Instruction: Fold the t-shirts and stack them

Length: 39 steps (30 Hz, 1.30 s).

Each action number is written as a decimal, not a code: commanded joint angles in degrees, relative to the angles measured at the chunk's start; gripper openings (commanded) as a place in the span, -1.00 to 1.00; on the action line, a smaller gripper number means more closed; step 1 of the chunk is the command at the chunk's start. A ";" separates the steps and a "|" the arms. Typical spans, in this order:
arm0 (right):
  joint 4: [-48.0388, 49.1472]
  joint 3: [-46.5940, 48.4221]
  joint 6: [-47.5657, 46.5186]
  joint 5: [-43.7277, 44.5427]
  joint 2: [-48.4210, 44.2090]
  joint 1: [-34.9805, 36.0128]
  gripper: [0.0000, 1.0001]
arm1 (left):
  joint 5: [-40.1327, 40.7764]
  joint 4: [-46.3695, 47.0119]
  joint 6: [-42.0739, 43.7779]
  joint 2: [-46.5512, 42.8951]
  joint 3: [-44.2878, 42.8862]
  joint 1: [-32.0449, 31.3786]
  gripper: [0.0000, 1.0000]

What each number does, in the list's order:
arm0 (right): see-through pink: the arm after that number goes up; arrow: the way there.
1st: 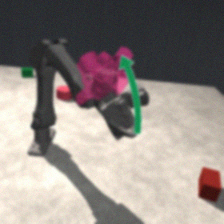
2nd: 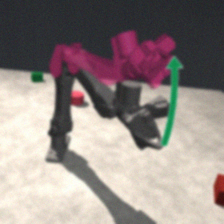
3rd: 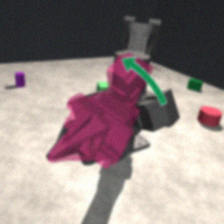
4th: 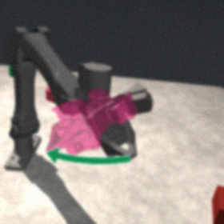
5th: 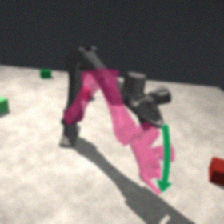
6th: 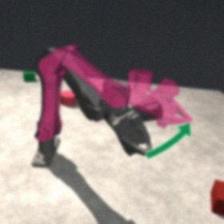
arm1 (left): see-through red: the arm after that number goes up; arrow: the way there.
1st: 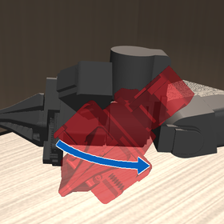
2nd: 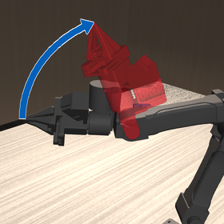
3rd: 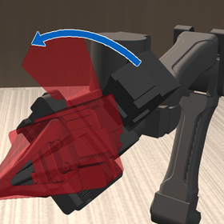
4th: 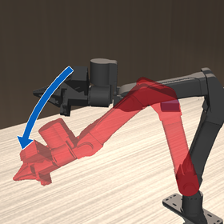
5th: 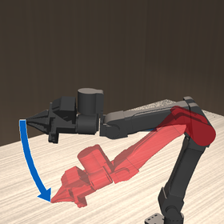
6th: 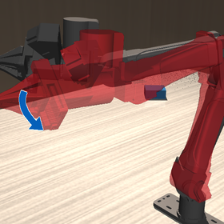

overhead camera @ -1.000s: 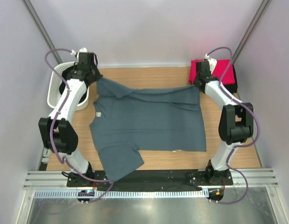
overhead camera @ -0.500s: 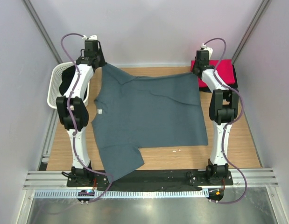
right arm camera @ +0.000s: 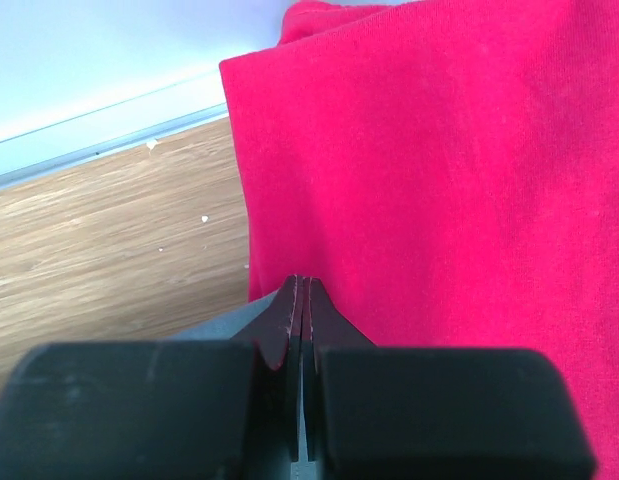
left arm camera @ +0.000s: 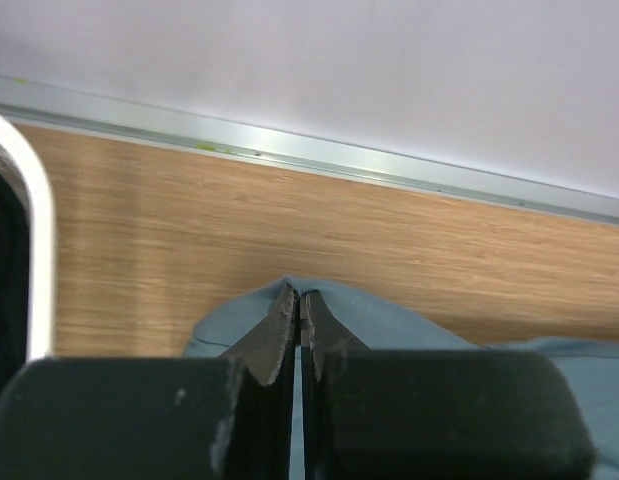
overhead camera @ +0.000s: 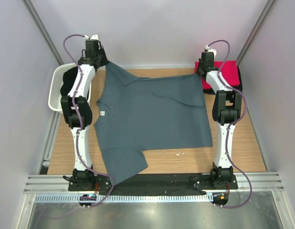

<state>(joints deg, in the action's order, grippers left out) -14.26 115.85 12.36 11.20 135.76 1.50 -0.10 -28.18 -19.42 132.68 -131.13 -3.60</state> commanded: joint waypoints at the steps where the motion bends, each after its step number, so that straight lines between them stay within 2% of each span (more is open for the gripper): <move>1: 0.91 2.62 -0.58 0.75 -3.75 -0.44 -0.97 | -3.33 -0.11 -3.95 -2.78 -1.94 0.43 -1.00; 5: -0.42 0.78 0.21 1.01 -5.94 -0.36 -0.98 | -5.61 -3.10 -10.54 -6.90 3.32 0.43 -0.99; 9: -1.90 0.16 0.12 2.33 -6.39 -0.44 -0.98 | -4.48 -4.59 -17.30 -11.30 10.97 0.34 -1.00; 17: -3.05 -2.03 0.03 2.51 -8.23 -0.36 -0.97 | -6.32 -7.15 -25.49 -17.62 19.41 0.34 -0.99; 22: -3.58 -2.65 -0.41 2.69 -8.94 -0.44 -0.98 | -6.22 -7.41 -29.09 -19.65 21.97 0.26 -1.00; 26: -4.28 -3.09 -0.23 2.51 -9.55 -0.36 -0.97 | -8.43 -7.06 -35.31 -21.41 24.16 0.17 -0.99; 34: -5.95 -5.28 -0.41 3.39 -11.92 -0.44 -0.98 | -2.89 -4.78 -41.48 -30.37 33.83 -0.01 -0.99; 39: -5.78 -5.99 -1.20 4.18 -12.72 -0.44 -0.98 | -3.07 -4.60 -43.51 -30.47 31.73 -0.10 -1.00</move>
<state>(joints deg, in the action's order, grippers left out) -20.88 110.21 12.25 13.19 127.72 1.39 -4.23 -35.09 -60.27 104.20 -97.08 -3.70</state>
